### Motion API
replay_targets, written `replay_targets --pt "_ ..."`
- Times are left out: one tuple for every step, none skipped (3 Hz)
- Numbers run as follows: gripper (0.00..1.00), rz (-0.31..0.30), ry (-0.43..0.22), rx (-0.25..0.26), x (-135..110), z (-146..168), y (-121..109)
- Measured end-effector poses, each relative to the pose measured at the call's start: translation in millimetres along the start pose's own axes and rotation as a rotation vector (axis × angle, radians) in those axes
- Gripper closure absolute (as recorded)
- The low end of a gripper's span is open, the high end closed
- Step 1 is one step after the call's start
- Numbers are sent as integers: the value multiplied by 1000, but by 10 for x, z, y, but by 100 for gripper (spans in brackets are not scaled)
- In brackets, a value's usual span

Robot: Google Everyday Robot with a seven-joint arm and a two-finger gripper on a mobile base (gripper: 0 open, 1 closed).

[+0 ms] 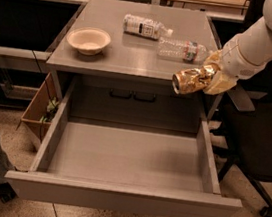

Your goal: Pick orange can from top drawer and place on counter

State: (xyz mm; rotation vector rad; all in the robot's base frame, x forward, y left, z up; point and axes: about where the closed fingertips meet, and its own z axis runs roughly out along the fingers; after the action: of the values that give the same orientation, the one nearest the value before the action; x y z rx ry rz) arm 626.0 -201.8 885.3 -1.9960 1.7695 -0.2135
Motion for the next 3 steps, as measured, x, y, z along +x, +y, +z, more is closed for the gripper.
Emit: replay_targets --pt "100 11 -17 21 -125 198 -236" --pt "100 12 -37 41 -266 426 -619" --pt "96 30 -60 41 -267 720 -1022"
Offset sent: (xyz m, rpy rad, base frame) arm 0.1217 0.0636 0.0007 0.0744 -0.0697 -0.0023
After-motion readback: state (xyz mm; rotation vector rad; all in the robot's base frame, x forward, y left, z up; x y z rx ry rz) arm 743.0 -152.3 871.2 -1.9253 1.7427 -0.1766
